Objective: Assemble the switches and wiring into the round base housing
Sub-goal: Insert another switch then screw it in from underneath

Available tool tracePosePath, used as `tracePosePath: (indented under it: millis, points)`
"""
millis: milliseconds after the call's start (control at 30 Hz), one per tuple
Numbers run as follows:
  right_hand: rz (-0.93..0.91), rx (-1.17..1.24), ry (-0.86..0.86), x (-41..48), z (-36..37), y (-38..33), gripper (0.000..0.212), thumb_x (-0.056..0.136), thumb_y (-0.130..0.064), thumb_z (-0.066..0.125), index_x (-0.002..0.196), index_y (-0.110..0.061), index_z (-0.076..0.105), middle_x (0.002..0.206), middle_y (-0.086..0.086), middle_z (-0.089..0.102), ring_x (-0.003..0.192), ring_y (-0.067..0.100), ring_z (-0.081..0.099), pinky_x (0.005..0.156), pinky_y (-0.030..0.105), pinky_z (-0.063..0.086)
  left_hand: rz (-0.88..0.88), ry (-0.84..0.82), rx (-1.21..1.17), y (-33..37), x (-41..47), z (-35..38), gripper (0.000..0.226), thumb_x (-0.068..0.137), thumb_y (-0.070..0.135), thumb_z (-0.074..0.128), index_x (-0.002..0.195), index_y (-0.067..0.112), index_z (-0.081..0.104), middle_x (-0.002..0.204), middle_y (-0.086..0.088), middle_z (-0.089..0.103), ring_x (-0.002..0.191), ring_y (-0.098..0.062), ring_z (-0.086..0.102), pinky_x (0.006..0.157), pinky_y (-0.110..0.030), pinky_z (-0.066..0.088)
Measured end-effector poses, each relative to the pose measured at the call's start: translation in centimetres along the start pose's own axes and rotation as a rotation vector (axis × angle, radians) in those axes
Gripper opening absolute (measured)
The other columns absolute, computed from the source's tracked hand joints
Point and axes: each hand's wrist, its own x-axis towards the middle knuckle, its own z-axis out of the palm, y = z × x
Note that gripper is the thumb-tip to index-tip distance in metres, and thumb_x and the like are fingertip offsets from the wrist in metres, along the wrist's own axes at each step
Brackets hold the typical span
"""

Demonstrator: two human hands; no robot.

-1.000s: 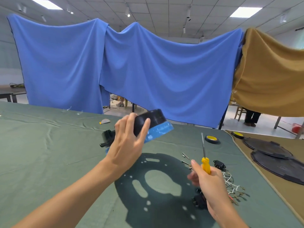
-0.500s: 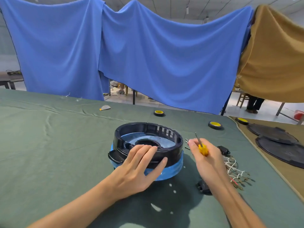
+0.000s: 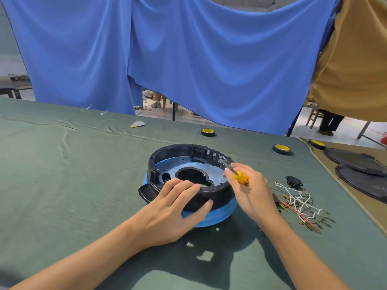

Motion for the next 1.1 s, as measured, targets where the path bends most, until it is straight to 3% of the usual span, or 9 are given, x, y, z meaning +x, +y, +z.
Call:
tracePosePath:
  millis: [167,333,433,500,600,733,867,1000,1100]
  points:
    - [0.024,0.004,0.016,-0.4,0.4,0.3,0.021,0.093,-0.021,0.063,0.083,-0.006,0.074,0.121,-0.005,0.064,0.104,0.013,0.058,0.081,0.016,0.032,-0.006,-0.137,-0.073,-0.6,0.1,-2.3,0.046,0.090,0.047,0.066,0.113,0.007,0.072,0.119,-0.016,0.042,0.106,-0.035,0.053,0.090,-0.048,0.050]
    - [0.007,-0.028,0.008,-0.5,0.6,0.3,0.023,0.092,-0.018,0.063,0.076,-0.003,0.070,0.122,-0.002,0.064,0.096,0.010,0.052,0.078,0.016,0.030,-0.039,-0.069,-0.091,-0.5,0.1,-3.0,0.033,0.088,0.026,0.074,0.099,-0.005,0.072,0.105,-0.020,0.064,0.092,-0.035,0.064,0.082,-0.042,0.053]
    - [-0.005,-0.031,0.005,-0.4,0.5,0.2,0.033,0.093,-0.020,0.062,0.061,-0.016,0.058,0.121,0.000,0.063,0.094,0.014,0.053,0.075,0.018,0.029,-0.107,-0.036,-0.154,-0.7,0.3,-3.4,0.031,0.088,0.020,0.072,0.105,-0.005,0.067,0.104,-0.019,0.069,0.095,-0.032,0.065,0.084,-0.040,0.053]
    - [-0.003,-0.027,-0.015,-0.5,0.5,0.1,0.041,0.093,-0.023,0.061,0.055,-0.026,0.047,0.121,0.000,0.061,0.096,0.016,0.054,0.073,0.019,0.028,-0.317,0.032,-0.178,-1.1,0.4,-3.6,0.032,0.092,0.021,0.066,0.111,-0.005,0.065,0.114,-0.019,0.066,0.106,-0.030,0.062,0.092,-0.041,0.051]
    - [0.029,0.042,-0.015,0.0,0.6,0.2,0.028,0.095,-0.030,0.059,0.071,-0.018,0.066,0.122,-0.005,0.057,0.106,0.011,0.051,0.082,0.019,0.029,-0.977,0.066,-0.171,-1.8,1.3,-3.8,0.045,0.095,0.027,0.059,0.130,-0.003,0.054,0.139,-0.018,0.050,0.130,-0.030,0.045,0.111,-0.034,0.032]
    - [0.314,0.435,0.049,1.3,1.0,0.1,0.023,0.096,-0.037,0.056,0.087,-0.018,0.067,0.105,0.003,0.068,0.106,0.026,0.059,0.099,0.046,0.043,-1.828,-0.078,-0.580,-2.6,1.7,-2.8,0.058,0.092,0.038,0.060,0.142,0.011,0.045,0.143,-0.012,0.050,0.132,-0.030,0.046,0.109,-0.043,0.037]
    - [0.437,0.534,0.000,1.2,1.8,0.4,0.018,0.095,-0.033,0.059,0.080,-0.035,0.068,0.100,-0.011,0.067,0.105,0.015,0.058,0.101,0.040,0.042,-1.901,0.034,-0.871,-2.6,1.8,-2.2,0.022,0.086,0.033,0.062,0.086,0.014,0.072,0.091,-0.012,0.075,0.093,-0.036,0.070,0.085,-0.053,0.057]
    - [0.483,0.525,0.004,0.4,1.6,1.0,0.023,0.094,-0.037,0.059,0.115,-0.035,0.066,0.113,-0.013,0.062,0.114,0.014,0.054,0.103,0.038,0.039,-1.873,0.054,-0.876,-3.2,1.6,-2.1,0.020,0.080,0.032,0.063,0.075,0.016,0.074,0.075,-0.009,0.074,0.075,-0.034,0.067,0.071,-0.045,0.055]
    - [0.475,0.498,0.028,-0.1,0.6,1.3,0.022,0.095,-0.035,0.058,0.113,-0.031,0.069,0.115,-0.012,0.067,0.113,0.016,0.060,0.103,0.043,0.045,-1.872,0.032,-0.889,-4.3,1.5,-1.6,0.021,0.076,0.030,0.066,0.059,0.017,0.071,0.055,-0.003,0.060,0.059,-0.024,0.053,0.056,-0.032,0.044]
